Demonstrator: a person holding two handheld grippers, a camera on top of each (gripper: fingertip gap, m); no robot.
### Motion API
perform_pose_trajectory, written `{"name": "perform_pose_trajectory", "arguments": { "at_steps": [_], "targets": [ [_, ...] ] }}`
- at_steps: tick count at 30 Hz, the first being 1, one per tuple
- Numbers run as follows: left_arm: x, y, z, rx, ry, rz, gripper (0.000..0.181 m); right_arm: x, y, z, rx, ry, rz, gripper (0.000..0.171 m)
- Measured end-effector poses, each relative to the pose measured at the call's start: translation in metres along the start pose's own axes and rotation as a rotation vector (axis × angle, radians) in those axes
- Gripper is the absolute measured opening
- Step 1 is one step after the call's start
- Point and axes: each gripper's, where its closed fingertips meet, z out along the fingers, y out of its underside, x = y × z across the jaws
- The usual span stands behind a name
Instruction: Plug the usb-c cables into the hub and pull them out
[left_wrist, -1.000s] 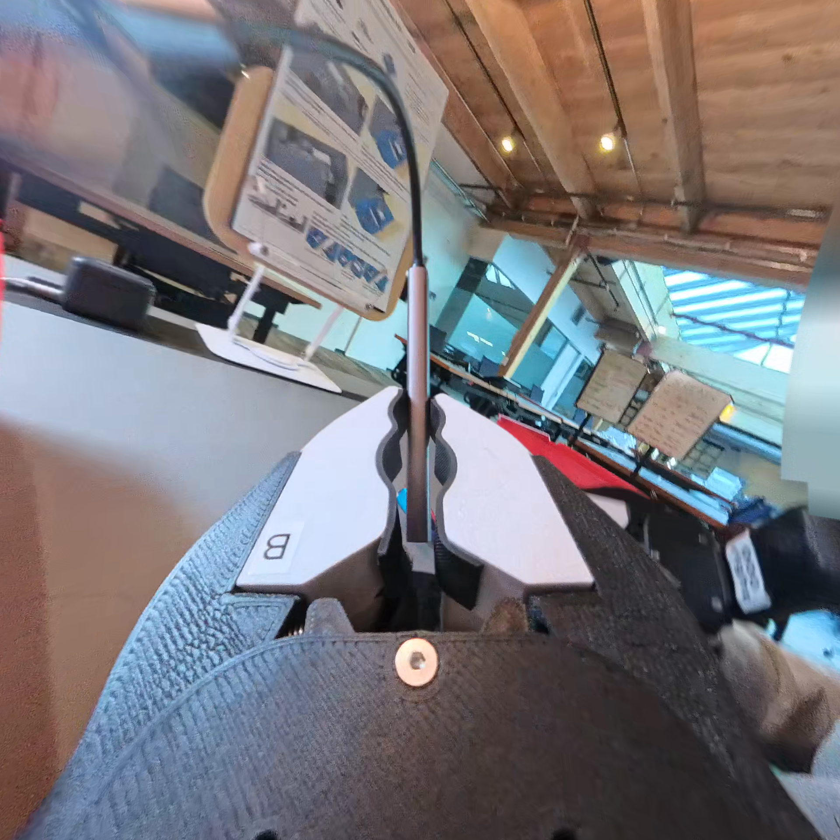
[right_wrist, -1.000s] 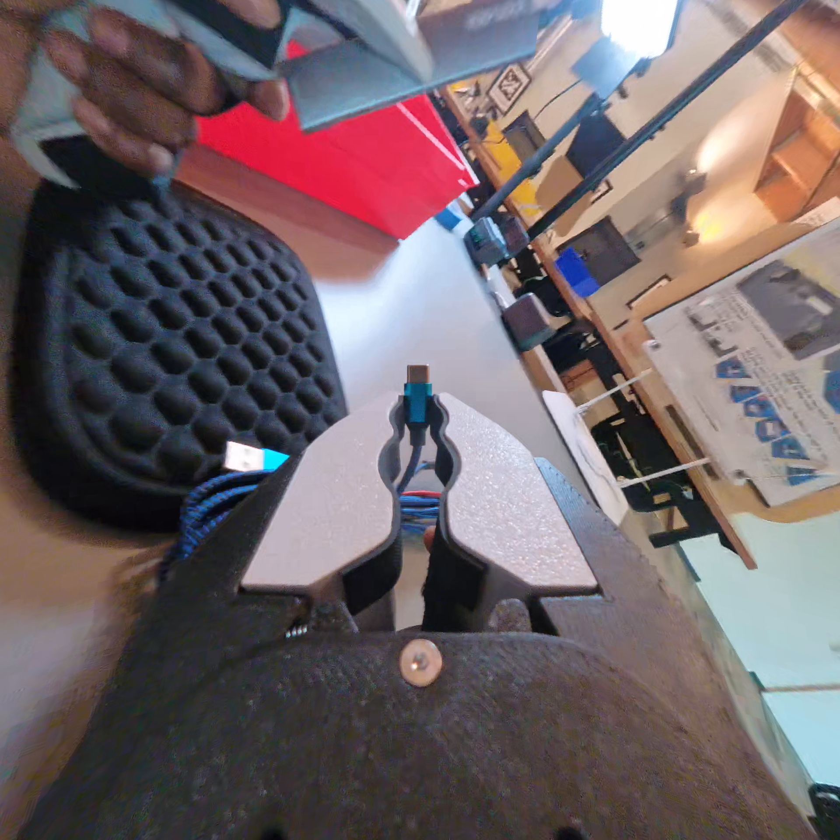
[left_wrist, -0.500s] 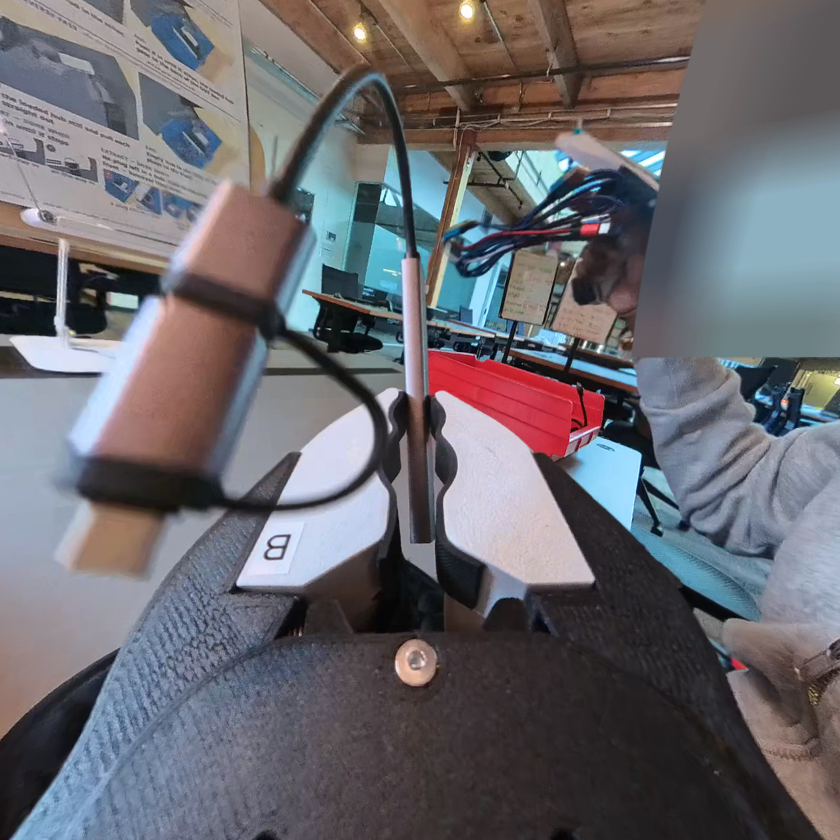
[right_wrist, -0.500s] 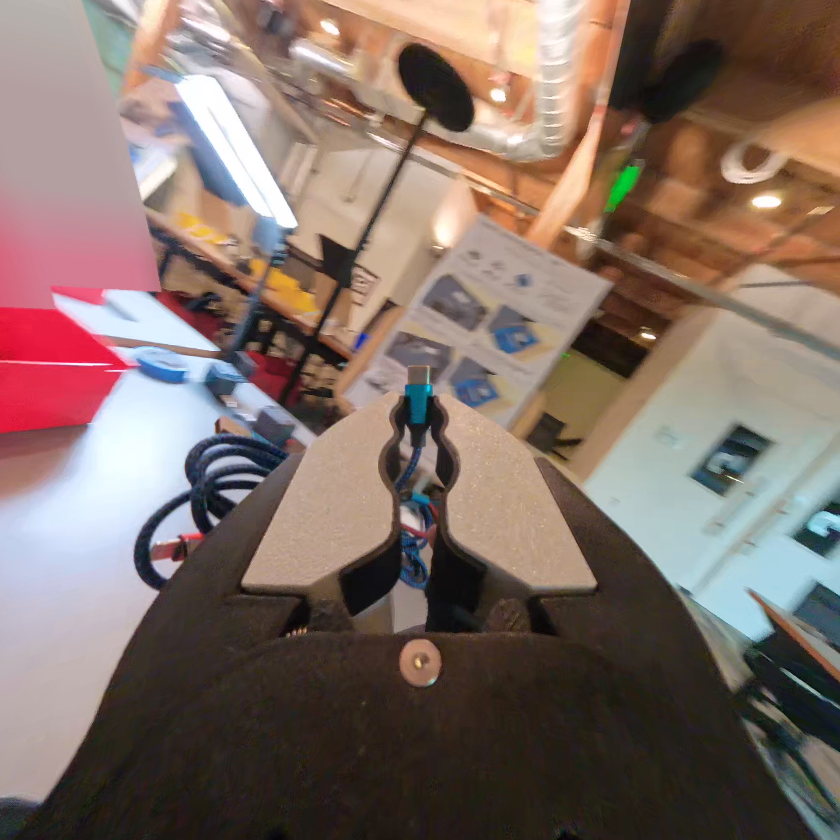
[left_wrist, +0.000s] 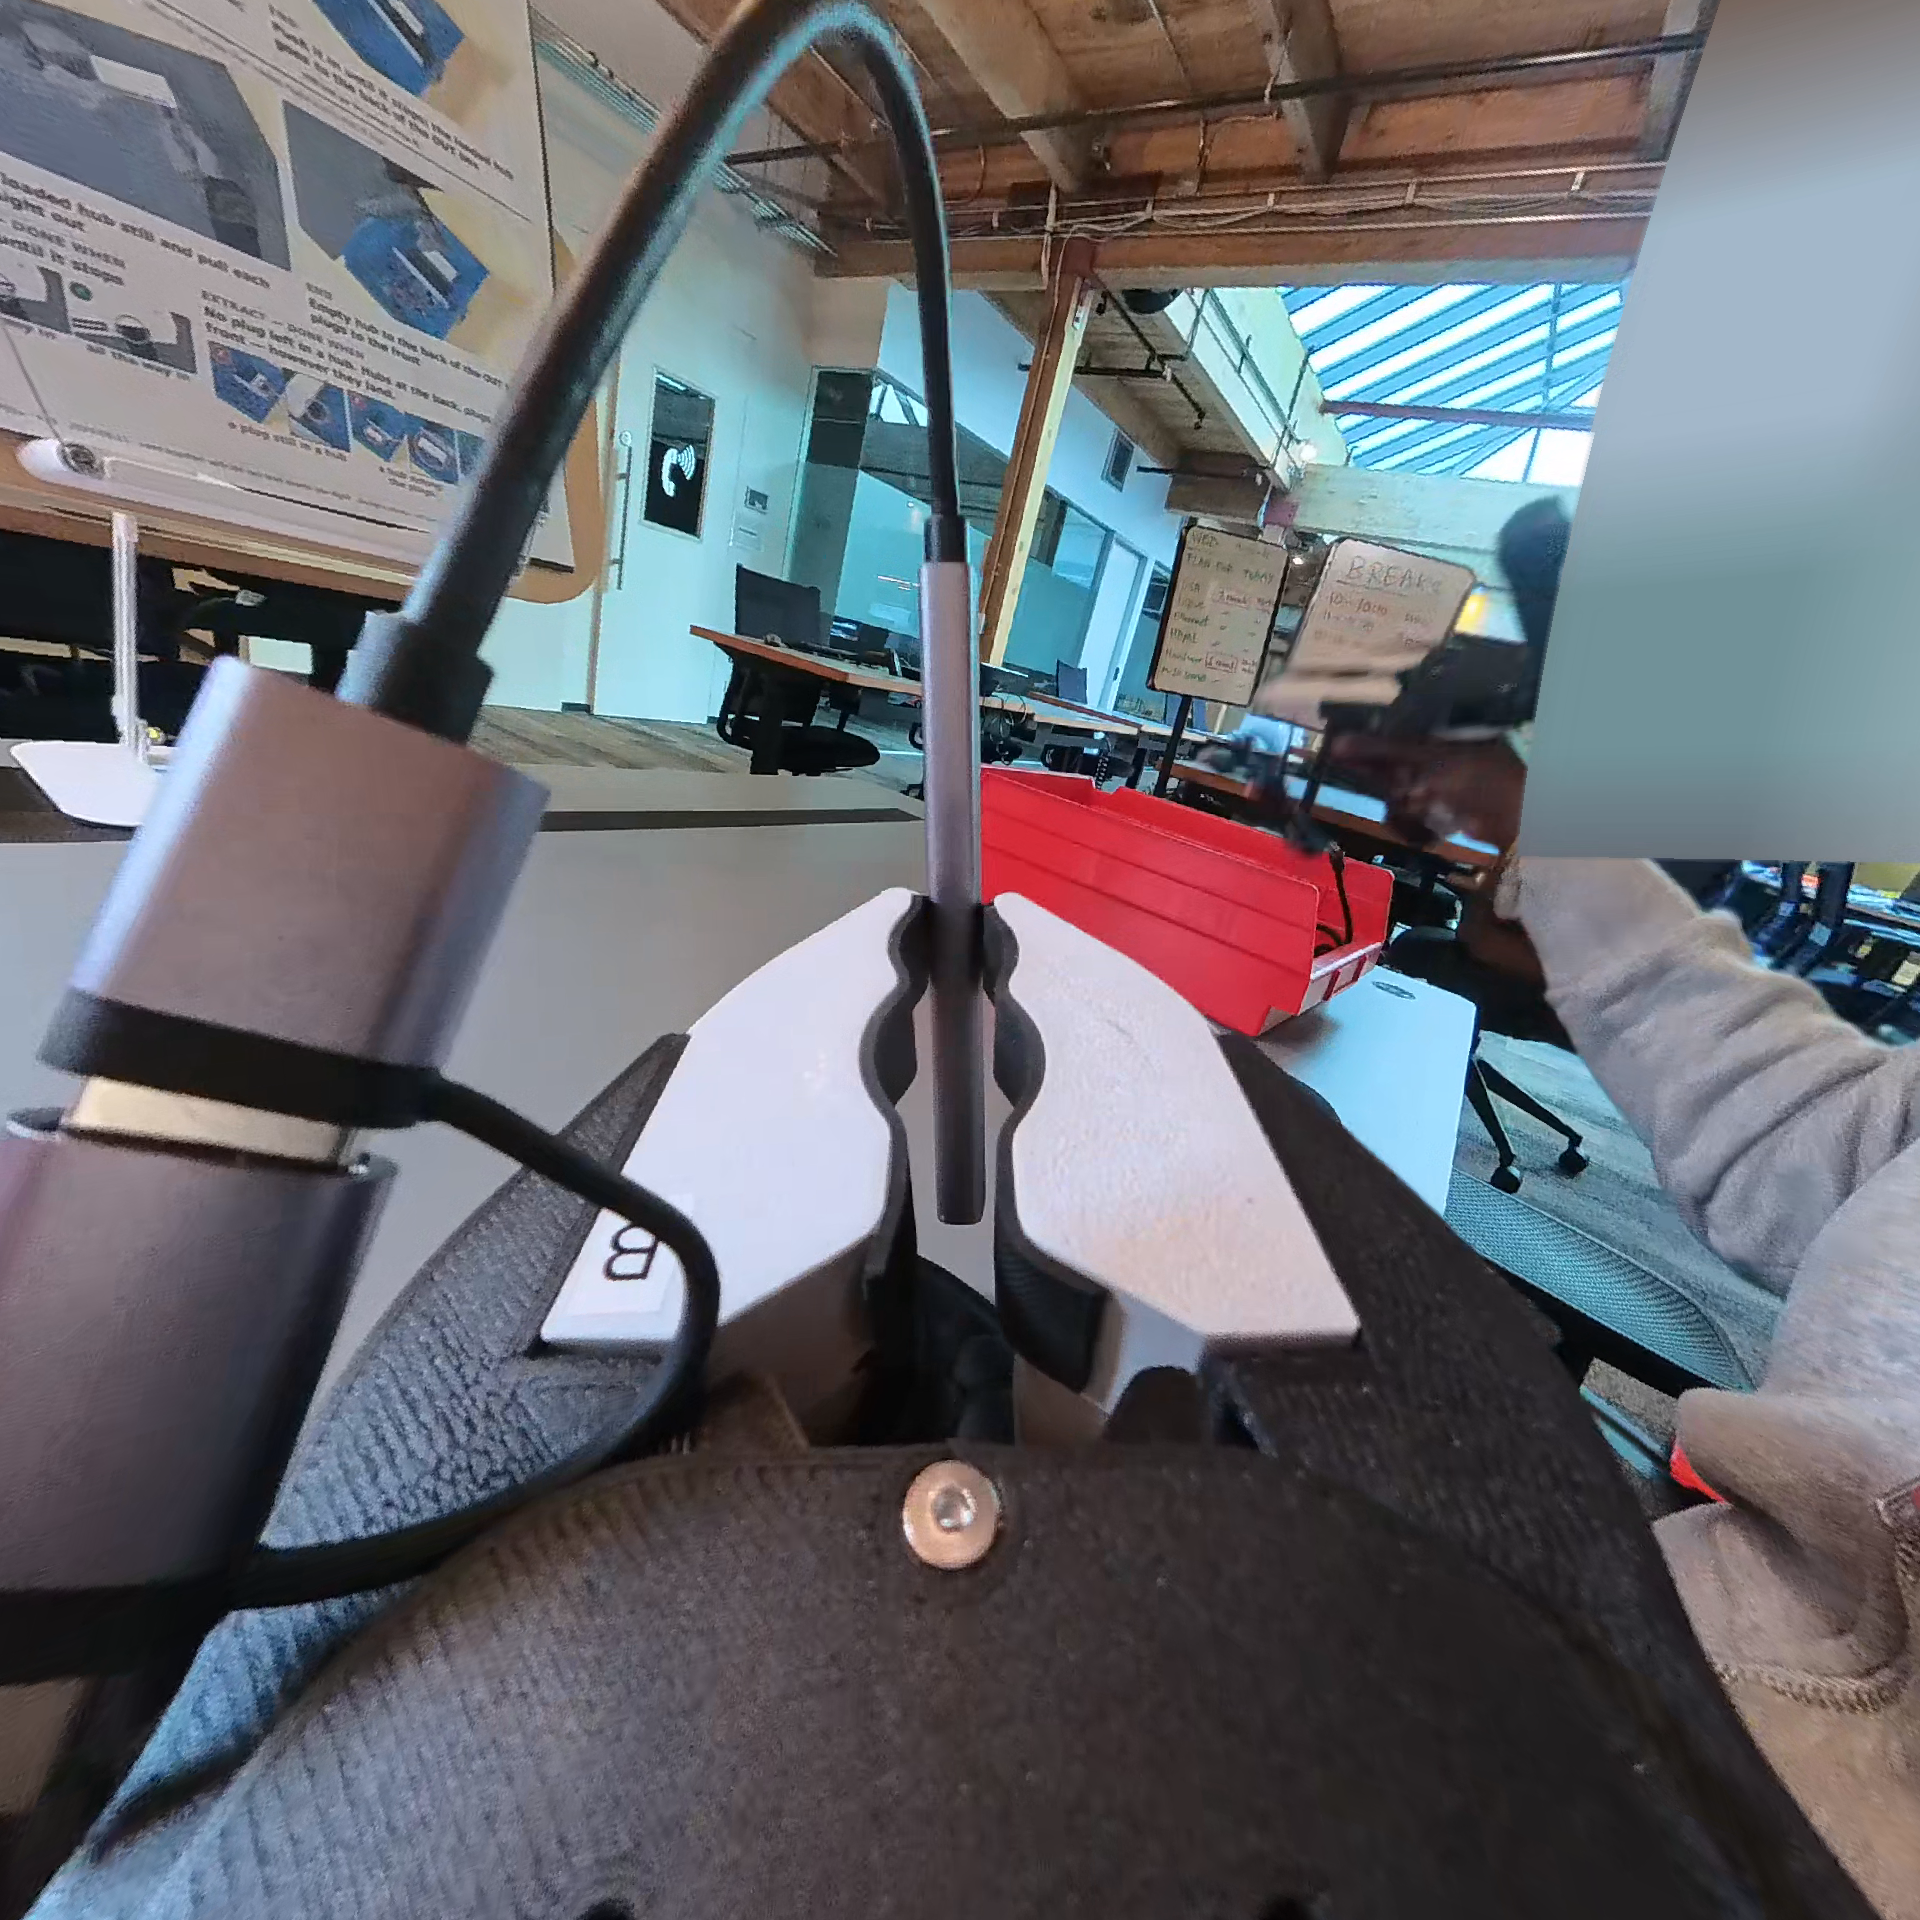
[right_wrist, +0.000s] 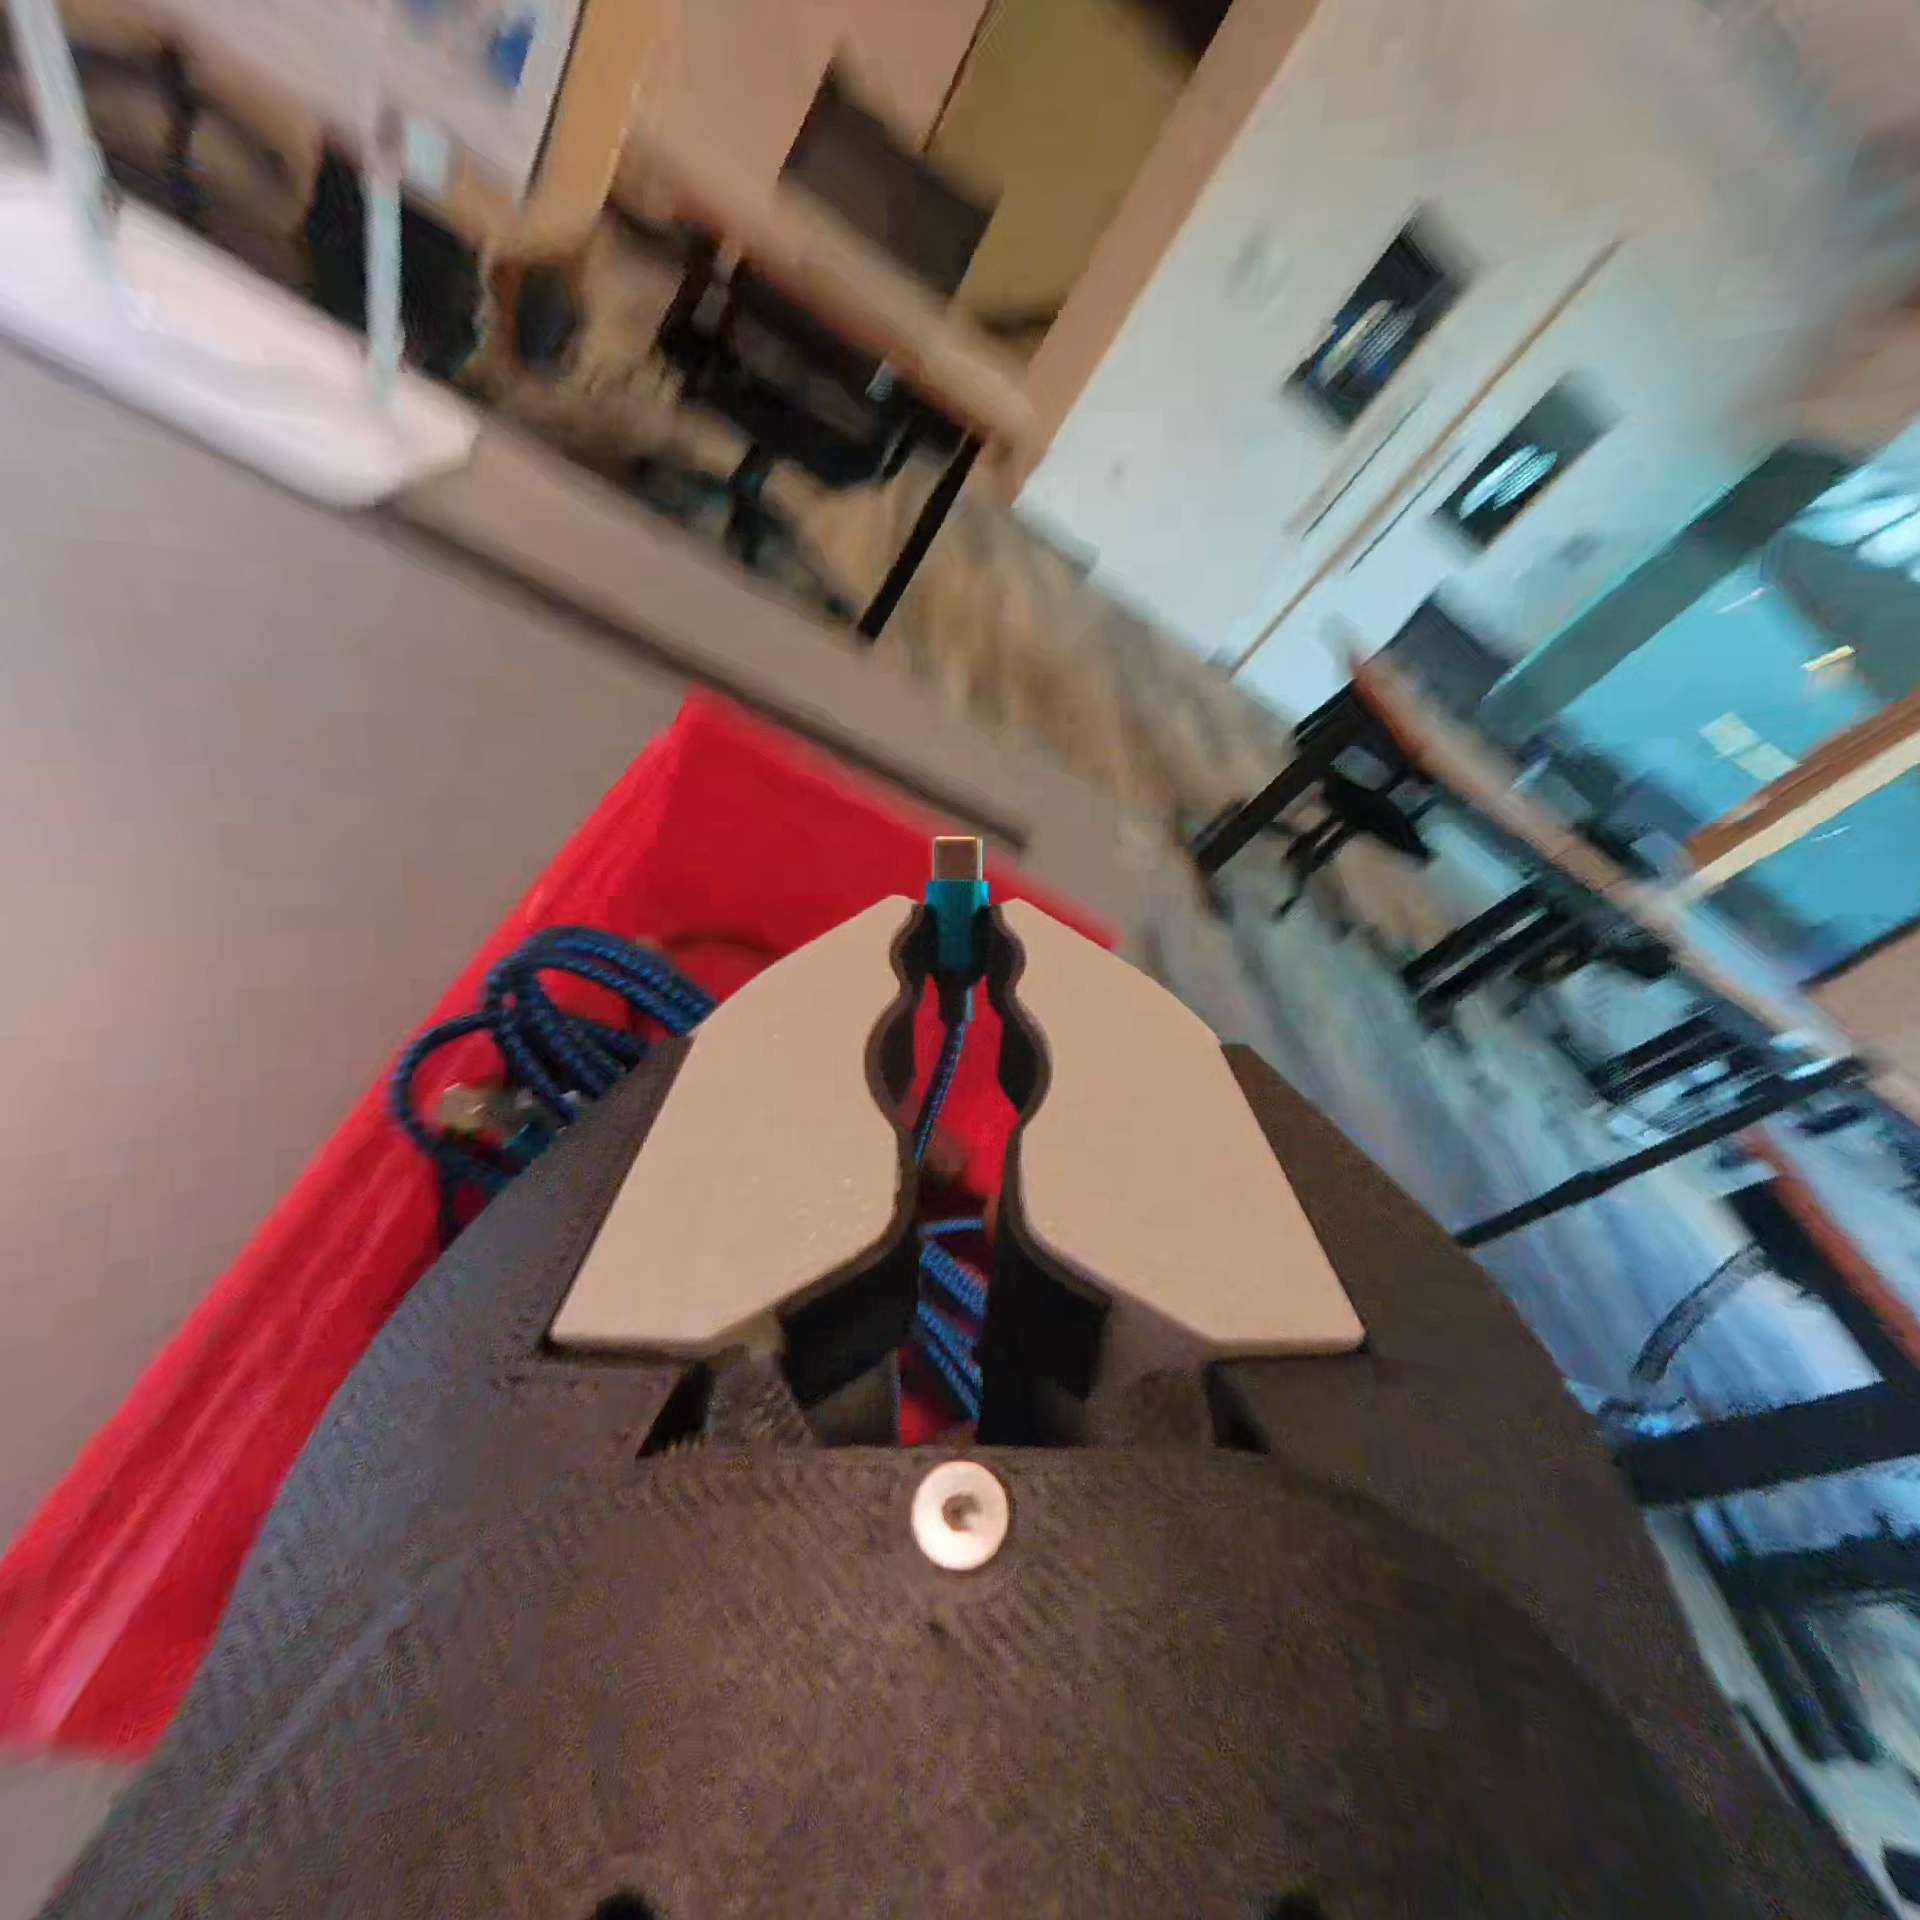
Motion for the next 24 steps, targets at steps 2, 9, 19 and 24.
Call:
{"name": "perform_pose_trajectory", "arguments": {
  "at_steps": [2, 9, 19, 24],
  "targets": [
    [0.0, -0.001, 0.0, 0.005, 0.001, -0.005, 0.01, -0.031, 0.051, 0.014, -0.197, -0.138, 0.026, 0.011],
    [-0.001, 0.001, 0.001, -0.008, 0.009, -0.02, 0.01, -0.046, 0.076, 0.017, -0.326, -0.155, 0.121, 0.064],
    [0.006, 0.0, -0.001, 0.002, 0.054, -0.011, 0.01, -0.177, -0.148, -0.082, 0.704, -0.715, 0.677, 0.054],
    [0.023, 0.004, -0.003, -0.023, 0.175, -0.008, 0.01, -0.33, -0.178, -0.12, 0.601, -1.368, 0.627, 0.067]
  ]
}}
